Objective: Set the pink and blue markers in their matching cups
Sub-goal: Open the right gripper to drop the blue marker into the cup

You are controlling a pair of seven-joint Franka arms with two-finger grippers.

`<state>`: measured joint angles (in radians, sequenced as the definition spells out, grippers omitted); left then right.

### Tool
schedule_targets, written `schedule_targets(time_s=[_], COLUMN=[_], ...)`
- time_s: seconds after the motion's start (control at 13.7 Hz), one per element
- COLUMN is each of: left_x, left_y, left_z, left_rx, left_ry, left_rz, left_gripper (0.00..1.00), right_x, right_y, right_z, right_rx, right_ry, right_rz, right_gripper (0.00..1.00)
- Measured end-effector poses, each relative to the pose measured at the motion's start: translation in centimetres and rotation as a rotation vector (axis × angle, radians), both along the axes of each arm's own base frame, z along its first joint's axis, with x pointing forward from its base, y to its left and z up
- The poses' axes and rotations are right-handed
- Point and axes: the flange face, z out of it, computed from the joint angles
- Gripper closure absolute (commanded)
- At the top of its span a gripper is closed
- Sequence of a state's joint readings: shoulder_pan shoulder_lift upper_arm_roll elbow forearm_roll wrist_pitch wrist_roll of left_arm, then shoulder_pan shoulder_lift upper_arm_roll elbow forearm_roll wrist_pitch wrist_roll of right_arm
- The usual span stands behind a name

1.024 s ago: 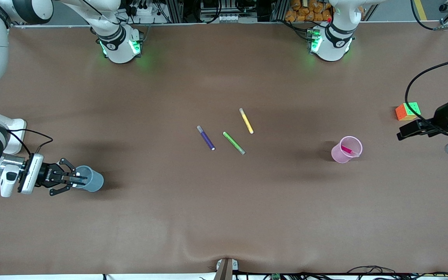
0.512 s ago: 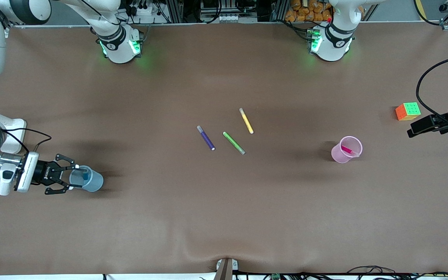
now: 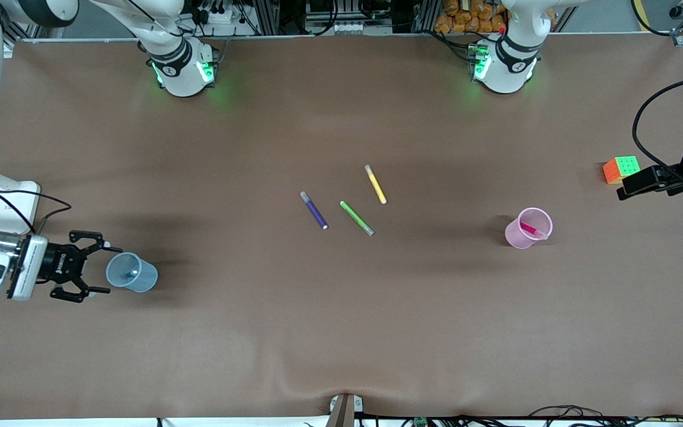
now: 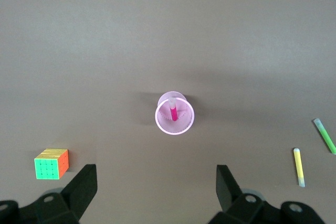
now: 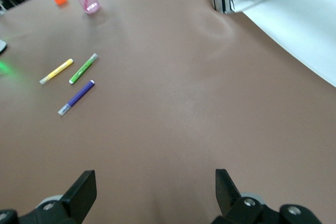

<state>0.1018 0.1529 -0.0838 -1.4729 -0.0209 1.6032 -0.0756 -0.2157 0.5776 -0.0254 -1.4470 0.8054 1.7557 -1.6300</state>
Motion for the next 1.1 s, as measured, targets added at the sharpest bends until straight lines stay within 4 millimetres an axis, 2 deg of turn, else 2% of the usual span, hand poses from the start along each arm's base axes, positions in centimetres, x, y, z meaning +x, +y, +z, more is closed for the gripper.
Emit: schedule_targets(time_s=[0.22,0.51,0.73,1.1], left_x=[-0.5,-1.2,-1.8,-4.2], left_y=[-0.2,-1.5,-1.9,-3.7], left_z=[0.6,1.5,2.3,3.2], left_rx=[0.0,-0.001,0.0,0.008], left_ry=[0.017,0.015,0.011,0.014], left_rz=[-0.003,-0.028,-0.034,-0.061], left_gripper=[0.0,0.0,0.0,0.0], right_x=[0.1,-1.8,-4.3,-9.4], right_y=[2.4,5.2,5.6,4.4], right_z=[7.4,14.8,19.0,24.2], right_rx=[-0.153,-0.4,-0.5,-0.589], right_ry=[0.069,0.177,0.253,0.368], right_rz=[-0.087,-0.28,-0.436,-0.67], right_gripper=[0.0,0.0,0.0,0.0])
